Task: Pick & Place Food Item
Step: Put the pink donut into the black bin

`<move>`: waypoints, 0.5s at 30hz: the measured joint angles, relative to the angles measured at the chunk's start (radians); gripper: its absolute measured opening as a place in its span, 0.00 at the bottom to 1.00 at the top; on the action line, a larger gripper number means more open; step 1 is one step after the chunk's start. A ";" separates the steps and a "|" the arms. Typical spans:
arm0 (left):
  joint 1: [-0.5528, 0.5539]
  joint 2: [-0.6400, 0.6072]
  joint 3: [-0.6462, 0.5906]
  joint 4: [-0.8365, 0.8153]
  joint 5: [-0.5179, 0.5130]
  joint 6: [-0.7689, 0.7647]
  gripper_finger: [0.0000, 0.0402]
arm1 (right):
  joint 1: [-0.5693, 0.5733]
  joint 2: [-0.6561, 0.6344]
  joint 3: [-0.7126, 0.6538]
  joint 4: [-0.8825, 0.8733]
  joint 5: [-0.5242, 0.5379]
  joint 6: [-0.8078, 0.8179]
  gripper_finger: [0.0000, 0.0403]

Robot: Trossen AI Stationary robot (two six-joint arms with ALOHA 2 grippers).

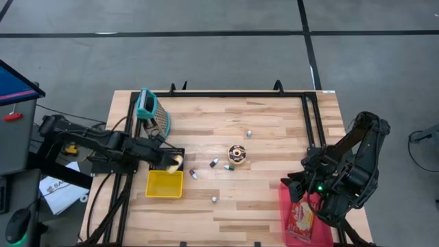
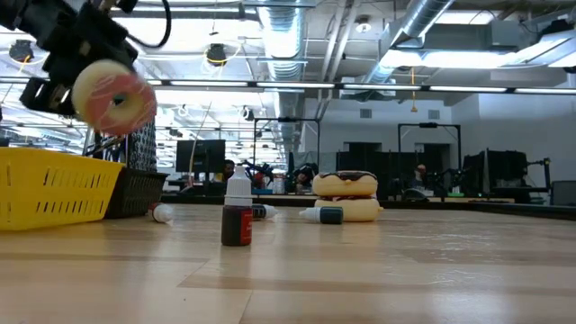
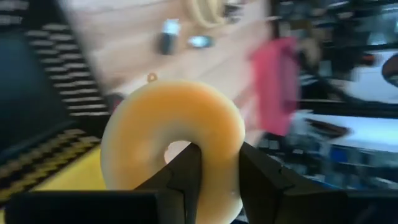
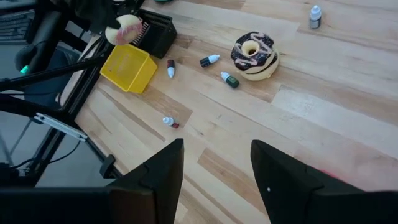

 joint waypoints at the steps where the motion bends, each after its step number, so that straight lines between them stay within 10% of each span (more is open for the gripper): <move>1: -0.020 0.000 -0.005 0.040 -0.011 -0.001 0.23 | 0.002 0.000 0.000 0.005 0.000 0.000 0.45; 15: -0.129 0.055 -0.077 0.810 -0.021 0.082 0.25 | -0.068 -0.023 0.000 0.308 0.179 -0.434 0.45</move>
